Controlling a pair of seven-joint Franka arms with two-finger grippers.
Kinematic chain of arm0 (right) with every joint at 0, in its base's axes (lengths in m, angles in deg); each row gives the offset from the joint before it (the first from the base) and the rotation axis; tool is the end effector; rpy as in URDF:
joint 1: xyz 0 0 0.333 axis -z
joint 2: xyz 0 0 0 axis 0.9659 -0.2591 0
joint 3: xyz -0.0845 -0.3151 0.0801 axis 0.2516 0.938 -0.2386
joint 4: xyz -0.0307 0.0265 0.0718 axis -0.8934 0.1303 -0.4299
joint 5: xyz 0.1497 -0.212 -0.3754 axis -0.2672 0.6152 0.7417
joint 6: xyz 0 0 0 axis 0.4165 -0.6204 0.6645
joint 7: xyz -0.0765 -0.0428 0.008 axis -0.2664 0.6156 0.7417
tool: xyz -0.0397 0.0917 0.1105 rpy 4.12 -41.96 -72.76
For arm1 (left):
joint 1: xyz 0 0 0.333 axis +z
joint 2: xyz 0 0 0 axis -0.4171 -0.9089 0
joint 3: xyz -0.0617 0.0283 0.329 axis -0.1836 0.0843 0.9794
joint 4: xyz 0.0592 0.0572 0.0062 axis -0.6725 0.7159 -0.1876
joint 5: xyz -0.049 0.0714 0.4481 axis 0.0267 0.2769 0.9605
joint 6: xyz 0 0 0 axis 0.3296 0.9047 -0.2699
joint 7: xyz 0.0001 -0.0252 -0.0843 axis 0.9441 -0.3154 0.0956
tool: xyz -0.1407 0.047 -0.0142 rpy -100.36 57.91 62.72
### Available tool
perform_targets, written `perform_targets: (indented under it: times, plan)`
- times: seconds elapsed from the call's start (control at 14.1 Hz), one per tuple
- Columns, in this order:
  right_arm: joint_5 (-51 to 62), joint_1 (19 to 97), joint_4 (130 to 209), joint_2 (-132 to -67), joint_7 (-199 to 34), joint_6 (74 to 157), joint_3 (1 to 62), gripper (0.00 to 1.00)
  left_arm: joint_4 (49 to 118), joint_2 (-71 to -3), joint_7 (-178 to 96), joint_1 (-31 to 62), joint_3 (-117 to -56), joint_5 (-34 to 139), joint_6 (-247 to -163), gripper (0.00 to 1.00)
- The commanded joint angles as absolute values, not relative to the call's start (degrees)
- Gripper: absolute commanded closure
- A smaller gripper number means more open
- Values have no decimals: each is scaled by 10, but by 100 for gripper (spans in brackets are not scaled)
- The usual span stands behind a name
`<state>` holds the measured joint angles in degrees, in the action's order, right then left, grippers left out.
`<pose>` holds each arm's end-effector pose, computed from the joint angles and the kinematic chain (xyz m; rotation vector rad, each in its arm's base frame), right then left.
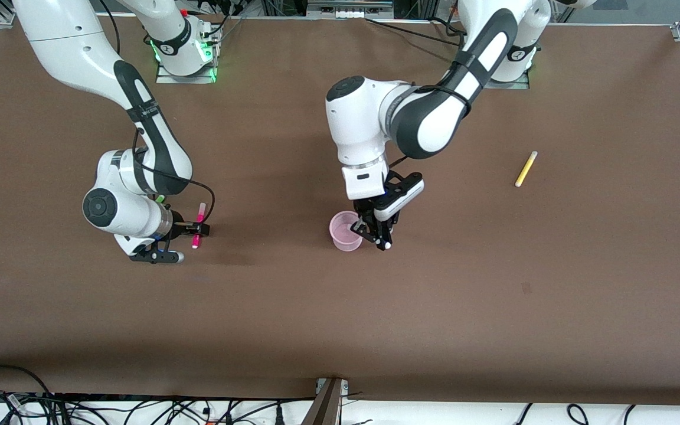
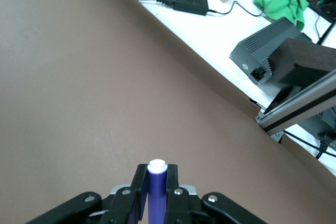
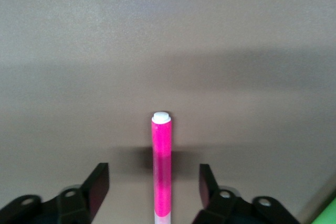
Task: Organize pens into pink holder with both arms
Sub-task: 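Lower the purple pen into the pink cup and open the left gripper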
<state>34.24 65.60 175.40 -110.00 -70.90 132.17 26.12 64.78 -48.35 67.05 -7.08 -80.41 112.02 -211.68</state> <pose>0.6741 0.1207 0.1262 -3.0502 0.0800 0.1940 0.6485 -0.5004 0.3020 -2.7239 -1.1876 -0.9914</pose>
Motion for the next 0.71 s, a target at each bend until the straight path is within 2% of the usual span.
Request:
perform_targets:
  times: [0.0,0.14,0.64]
  plan:
    - [336,653,1760,-1102,-703,1331,262,33,625,-512,677,-86,-796,1157,-2106,100]
    - [336,653,1764,-1103,-703,1333,263,39,625,-528,683,-97,-793,1179,-2106,100]
    - [336,653,1784,-1107,-703,1365,263,53,625,-551,727,-140,-766,1229,-2106,100]
